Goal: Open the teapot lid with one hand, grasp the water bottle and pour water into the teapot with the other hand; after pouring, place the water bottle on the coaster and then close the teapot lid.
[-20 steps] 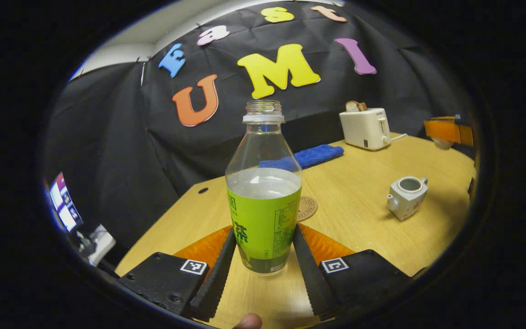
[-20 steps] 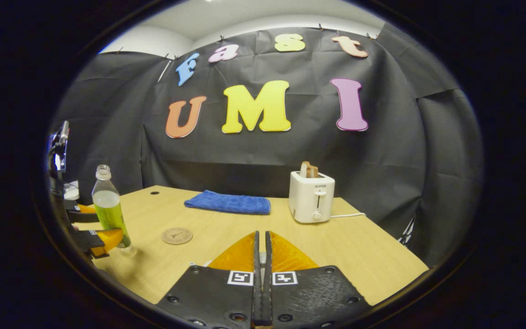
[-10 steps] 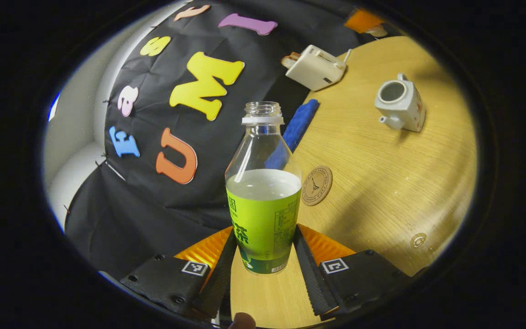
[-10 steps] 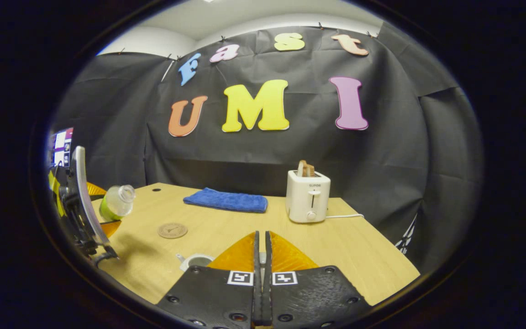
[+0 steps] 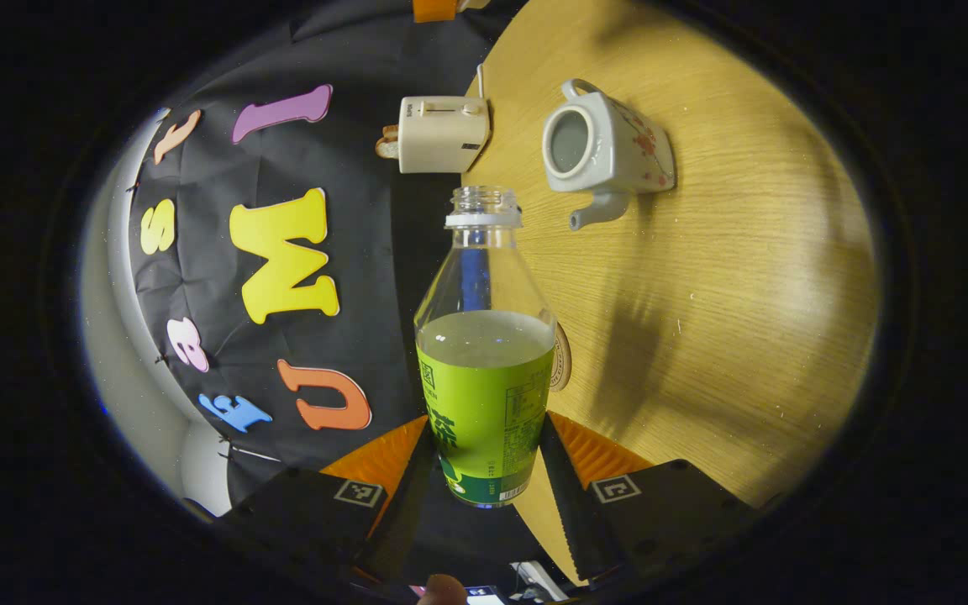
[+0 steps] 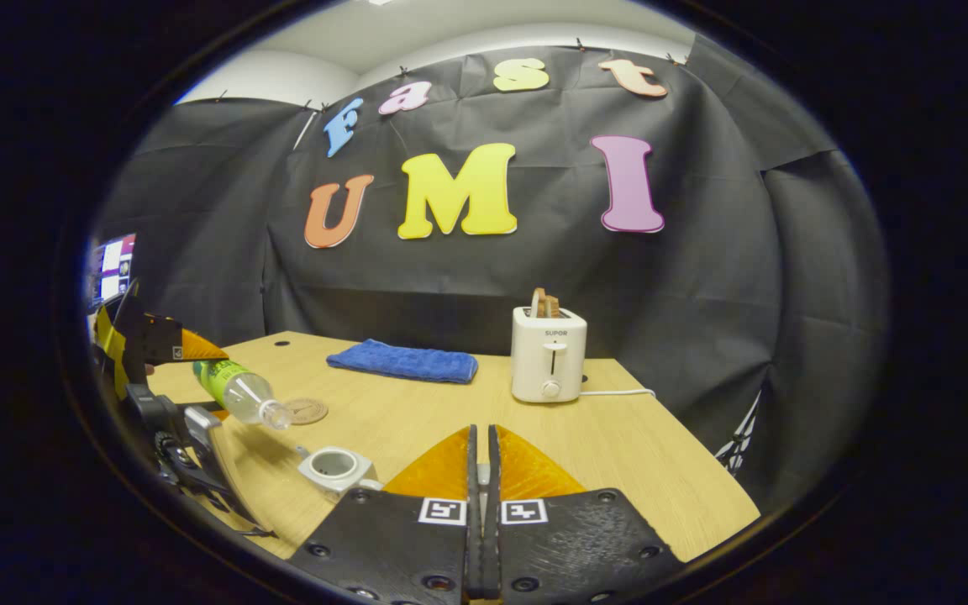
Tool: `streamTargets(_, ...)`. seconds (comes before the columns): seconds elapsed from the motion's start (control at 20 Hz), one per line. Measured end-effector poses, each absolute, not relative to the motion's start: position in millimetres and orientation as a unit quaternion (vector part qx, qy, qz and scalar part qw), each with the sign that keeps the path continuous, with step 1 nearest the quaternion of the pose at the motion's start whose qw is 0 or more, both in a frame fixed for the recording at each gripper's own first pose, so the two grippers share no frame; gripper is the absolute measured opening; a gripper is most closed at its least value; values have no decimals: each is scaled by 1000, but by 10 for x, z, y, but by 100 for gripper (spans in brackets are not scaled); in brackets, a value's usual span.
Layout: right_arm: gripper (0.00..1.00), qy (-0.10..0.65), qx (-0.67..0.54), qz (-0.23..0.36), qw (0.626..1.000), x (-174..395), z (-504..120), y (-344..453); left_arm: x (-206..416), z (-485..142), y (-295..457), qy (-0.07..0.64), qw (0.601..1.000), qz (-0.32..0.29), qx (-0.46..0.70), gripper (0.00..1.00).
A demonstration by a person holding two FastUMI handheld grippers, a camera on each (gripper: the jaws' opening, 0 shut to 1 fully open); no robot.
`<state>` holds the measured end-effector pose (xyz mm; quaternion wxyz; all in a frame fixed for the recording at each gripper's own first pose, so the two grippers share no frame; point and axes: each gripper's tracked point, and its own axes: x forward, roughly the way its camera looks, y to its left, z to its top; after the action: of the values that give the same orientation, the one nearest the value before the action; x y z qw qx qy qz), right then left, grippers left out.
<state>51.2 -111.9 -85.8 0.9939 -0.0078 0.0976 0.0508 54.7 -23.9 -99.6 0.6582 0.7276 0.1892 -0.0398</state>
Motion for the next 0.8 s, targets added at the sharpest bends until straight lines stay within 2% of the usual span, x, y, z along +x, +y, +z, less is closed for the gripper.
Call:
streamTargets(0.55, 1, 98, 11, 47, 994, 499, -931, -1278, 624, -803, -542, 158, 557, -37, 814, 75)
streamTargets(0.8, 1, 97, 9, 46, 994, 484, -939, -1315, 650, -722, -581, 149, 524, -29, 838, 74)
